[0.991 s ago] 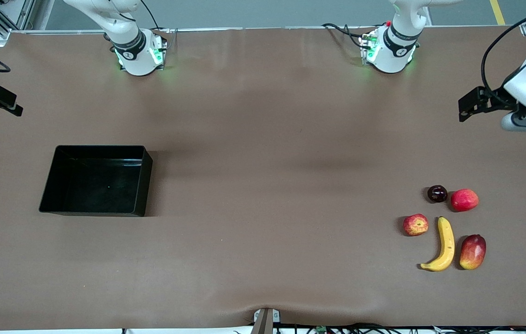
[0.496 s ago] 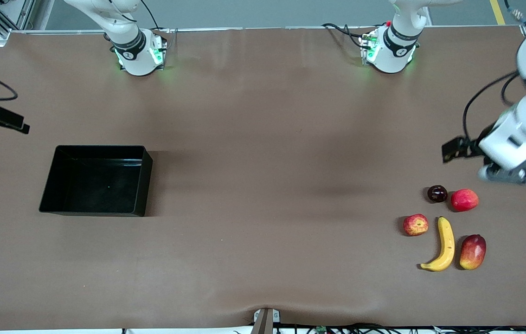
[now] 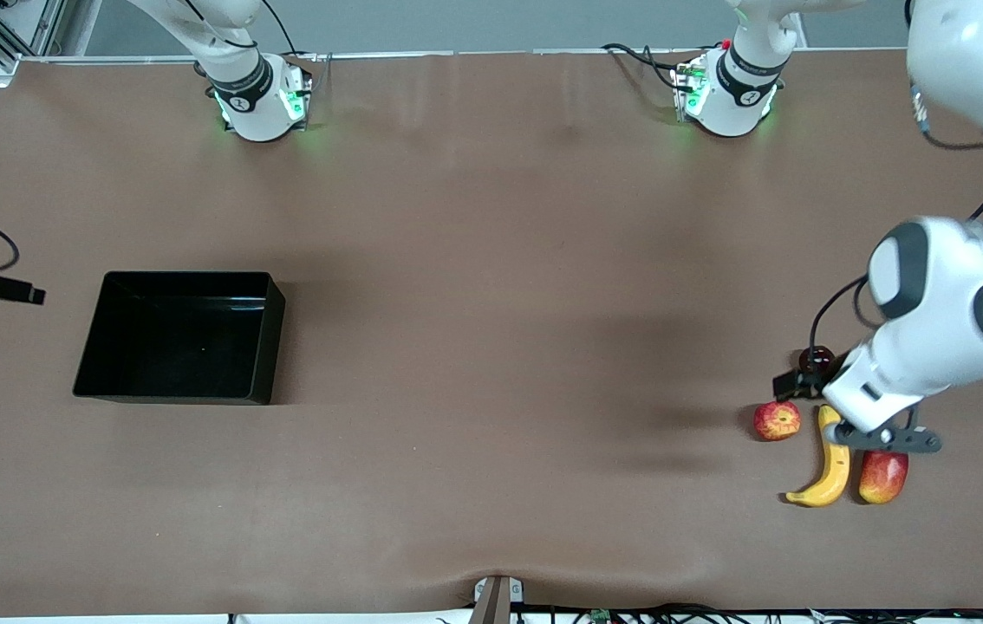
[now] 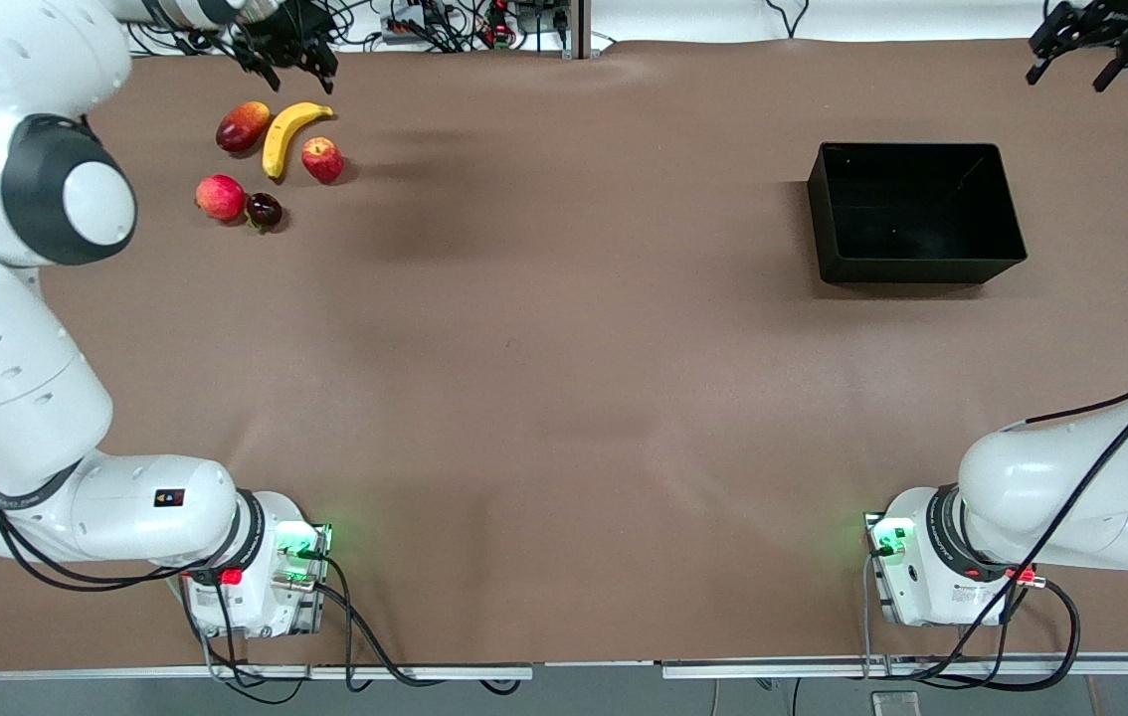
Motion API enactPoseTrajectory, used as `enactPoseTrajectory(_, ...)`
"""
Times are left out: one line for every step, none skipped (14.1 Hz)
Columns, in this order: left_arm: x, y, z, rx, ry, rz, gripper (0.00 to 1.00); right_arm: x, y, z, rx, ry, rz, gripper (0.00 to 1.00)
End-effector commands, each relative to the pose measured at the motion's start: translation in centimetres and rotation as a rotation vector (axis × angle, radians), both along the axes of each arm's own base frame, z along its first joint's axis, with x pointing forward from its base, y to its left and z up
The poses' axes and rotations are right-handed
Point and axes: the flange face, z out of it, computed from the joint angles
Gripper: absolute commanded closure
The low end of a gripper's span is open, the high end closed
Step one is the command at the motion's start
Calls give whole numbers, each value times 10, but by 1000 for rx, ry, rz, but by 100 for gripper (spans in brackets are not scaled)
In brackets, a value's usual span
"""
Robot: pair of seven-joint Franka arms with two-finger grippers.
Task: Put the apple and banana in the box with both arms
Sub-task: 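Grasp the red-yellow apple with the left gripper while the right gripper reaches the box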
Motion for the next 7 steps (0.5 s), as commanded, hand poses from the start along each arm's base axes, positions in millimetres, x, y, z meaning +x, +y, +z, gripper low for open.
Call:
enactPoseTrajectory(14,12,-40,26,-19,-3,0,14,-21,-43,2,12,-7,0)
enactPoseTrajectory(15,14,-55,68,-14,-21,0,18,-28,-64,11,17,1,0)
enactPoseTrajectory(15,17,-66,80,-8,-21,0,23,-34,-83,23,8,38,0)
enactPoseTrajectory(15,25,-76,69,5,2,0,26,-43,-102,32,-5,68,0)
enactPoseTrajectory(15,33,-85,65,5,20,0,27,-48,-117,35,-18,79,0)
enactPoseTrajectory(14,35,-95,62,5,23,0,22,-53,-133,37,-21,89,0)
enactPoseTrajectory(11,33,-103,58,4,23,0,12,-59,-151,50,-7,101,0)
